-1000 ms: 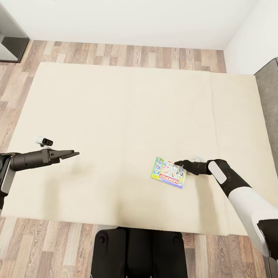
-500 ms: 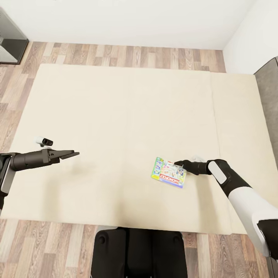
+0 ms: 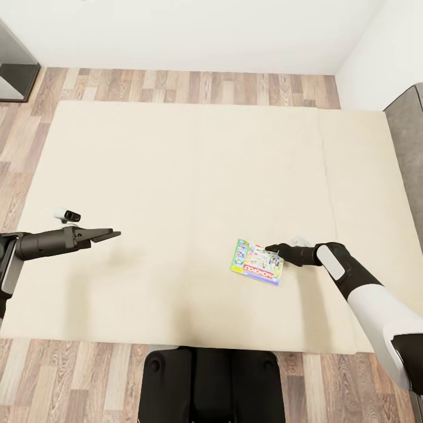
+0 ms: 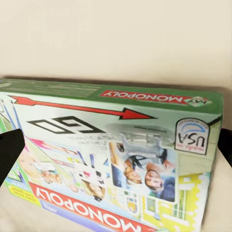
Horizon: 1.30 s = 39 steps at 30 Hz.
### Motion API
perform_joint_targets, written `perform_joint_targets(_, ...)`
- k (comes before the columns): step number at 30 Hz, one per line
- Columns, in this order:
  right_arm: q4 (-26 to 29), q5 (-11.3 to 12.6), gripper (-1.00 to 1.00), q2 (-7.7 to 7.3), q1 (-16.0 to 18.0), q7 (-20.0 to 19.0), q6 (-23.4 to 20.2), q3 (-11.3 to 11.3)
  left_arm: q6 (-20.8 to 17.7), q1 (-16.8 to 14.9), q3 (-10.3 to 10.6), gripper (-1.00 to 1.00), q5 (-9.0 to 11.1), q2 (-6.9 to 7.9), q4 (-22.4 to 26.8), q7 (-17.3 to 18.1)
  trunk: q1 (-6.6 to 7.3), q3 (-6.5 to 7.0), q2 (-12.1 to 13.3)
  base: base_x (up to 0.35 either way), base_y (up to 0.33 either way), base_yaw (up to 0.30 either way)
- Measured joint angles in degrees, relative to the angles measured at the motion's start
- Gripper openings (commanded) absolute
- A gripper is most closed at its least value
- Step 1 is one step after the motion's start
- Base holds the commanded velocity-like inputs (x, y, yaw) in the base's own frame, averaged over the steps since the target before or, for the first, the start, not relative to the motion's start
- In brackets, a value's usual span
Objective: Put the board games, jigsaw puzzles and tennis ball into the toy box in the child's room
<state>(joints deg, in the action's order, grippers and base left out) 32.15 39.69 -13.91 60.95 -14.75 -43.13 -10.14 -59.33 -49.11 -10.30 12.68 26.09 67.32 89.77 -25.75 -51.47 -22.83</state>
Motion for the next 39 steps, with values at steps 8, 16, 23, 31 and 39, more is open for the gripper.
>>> perform_joint_targets(8, -0.01, 0.00, 1.00, 0.00, 0.02, -0.02, 0.02, -0.01, 0.00, 0.00, 0.00, 1.00, -0.05, 0.00, 0.01, 0.00, 0.00, 0.00, 0.00, 0.000, 0.087, -0.001)
perform_joint_targets(16, -0.01, -0.02, 1.00, 0.00, 0.02, -0.04, 0.00, -0.01, 0.00, 0.00, 0.00, 1.00, -0.08, 0.00, 0.01, 0.00, 0.00, 0.00, 0.00, 0.000, 0.068, 0.000)
perform_joint_targets(23, 0.00, -0.01, 1.00, 0.00, -0.02, 0.00, 0.03, -0.06, 0.00, 0.00, 0.00, 1.00, -0.03, 0.00, 0.00, 0.00, 0.00, 0.00, 0.00, 0.000, 0.052, 0.000)
perform_joint_targets(31, 0.00, 0.00, 1.00, 0.00, -0.02, -0.02, 0.06, -0.11, 0.00, 0.00, -0.03, 1.00, -0.01, 0.00, 0.01, 0.00, 0.00, 0.00, 0.00, 0.000, 0.091, -0.003)
perform_joint_targets(39, 0.00, -0.07, 1.00, 0.00, -0.07, -0.05, 0.06, -0.25, 0.00, 0.00, -0.07, 1.00, -0.01, 0.00, 0.01, 0.00, 0.00, 0.06, 0.00, 0.000, 0.077, -0.026)
